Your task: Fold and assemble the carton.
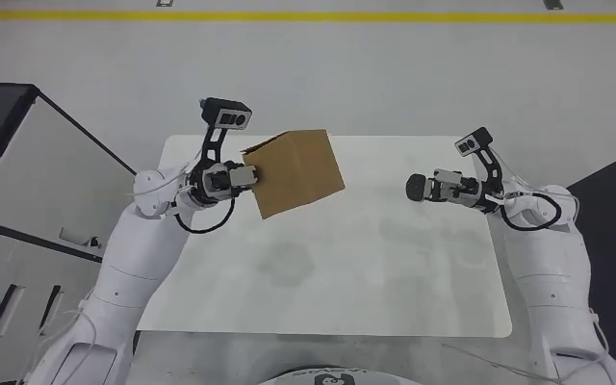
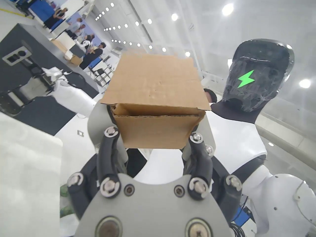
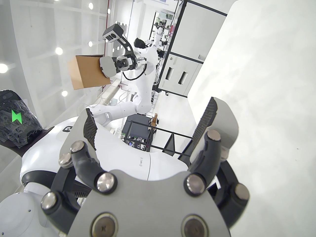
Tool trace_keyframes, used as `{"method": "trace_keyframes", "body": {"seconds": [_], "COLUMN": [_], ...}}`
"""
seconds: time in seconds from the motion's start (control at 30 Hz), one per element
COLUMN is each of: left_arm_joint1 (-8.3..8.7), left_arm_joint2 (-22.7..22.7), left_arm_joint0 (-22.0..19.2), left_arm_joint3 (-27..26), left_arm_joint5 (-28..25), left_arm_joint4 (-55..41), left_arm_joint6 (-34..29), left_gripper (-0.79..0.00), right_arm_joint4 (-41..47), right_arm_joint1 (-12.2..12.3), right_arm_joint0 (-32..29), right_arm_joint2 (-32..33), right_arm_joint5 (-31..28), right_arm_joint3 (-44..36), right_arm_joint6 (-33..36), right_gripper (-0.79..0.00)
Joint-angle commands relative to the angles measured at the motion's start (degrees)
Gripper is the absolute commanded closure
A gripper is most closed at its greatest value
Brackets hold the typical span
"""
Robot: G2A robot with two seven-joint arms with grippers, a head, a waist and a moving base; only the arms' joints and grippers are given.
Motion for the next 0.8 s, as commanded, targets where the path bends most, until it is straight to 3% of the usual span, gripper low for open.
{"method": "trace_keyframes", "body": {"seconds": [0.0,0.23,0.53,0.77], "left_arm_joint1": [-0.4,-2.43,-4.91,-5.08], "left_arm_joint2": [0.52,2.34,0.45,0.07], "left_arm_joint0": [-0.56,-1.04,-0.45,-0.22], "left_arm_joint3": [0.3,0.44,-2.12,-1.8], "left_arm_joint5": [-0.64,-2.49,-1.6,-1.38], "left_arm_joint4": [0.41,-0.46,-2.18,-2.31], "left_arm_joint6": [0.79,2.63,1.72,1.5], "left_gripper": [0.0,0.0,0.0,0.0], "right_arm_joint4": [0.0,0.0,0.0,0.0], "right_arm_joint1": [0.0,0.0,0.0,0.0], "right_arm_joint0": [0.0,0.0,0.0,0.0], "right_arm_joint2": [0.0,0.0,0.0,0.0], "right_arm_joint5": [0.0,0.0,0.0,0.0], "right_arm_joint3": [0.0,0.0,0.0,0.0], "right_arm_joint6": [0.0,0.0,0.0,0.0], "right_gripper": [-0.785,-0.785,-0.785,-0.785]}}
